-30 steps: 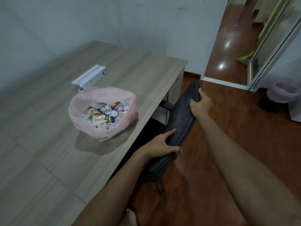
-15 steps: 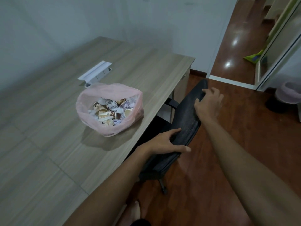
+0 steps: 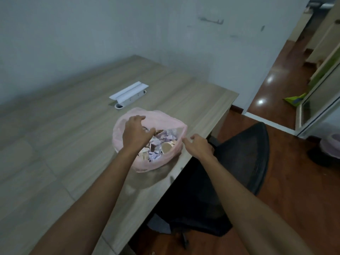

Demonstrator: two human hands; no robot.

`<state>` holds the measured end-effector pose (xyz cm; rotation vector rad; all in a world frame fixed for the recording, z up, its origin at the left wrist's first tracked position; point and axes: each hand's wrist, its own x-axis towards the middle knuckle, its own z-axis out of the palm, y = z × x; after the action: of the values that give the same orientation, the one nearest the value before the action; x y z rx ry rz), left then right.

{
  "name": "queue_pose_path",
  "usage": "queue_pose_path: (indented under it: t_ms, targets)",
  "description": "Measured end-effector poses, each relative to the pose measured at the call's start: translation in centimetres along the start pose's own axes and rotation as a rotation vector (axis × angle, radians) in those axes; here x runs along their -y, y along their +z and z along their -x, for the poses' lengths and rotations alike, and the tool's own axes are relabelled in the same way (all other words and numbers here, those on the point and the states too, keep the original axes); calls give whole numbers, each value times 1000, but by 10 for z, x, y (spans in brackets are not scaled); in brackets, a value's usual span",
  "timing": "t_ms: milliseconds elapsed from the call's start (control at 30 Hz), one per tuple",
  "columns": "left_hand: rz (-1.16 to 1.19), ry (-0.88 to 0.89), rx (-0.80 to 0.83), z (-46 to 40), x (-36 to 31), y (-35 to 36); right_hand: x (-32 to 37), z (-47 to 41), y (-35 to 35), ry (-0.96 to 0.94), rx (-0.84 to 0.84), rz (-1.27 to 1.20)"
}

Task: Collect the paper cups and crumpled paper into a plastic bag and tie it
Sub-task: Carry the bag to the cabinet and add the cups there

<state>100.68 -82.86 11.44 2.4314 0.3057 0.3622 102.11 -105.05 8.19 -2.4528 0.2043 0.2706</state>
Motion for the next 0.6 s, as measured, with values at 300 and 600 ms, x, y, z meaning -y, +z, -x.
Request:
queue_pose_path:
  t_ms: [300, 600]
  targets:
    - [-183, -342, -53, -53, 86, -30, 29, -46, 51, 187, -102, -176]
    - [82, -385, 59, -105, 99, -56, 50, -98, 35, 174, -279, -281]
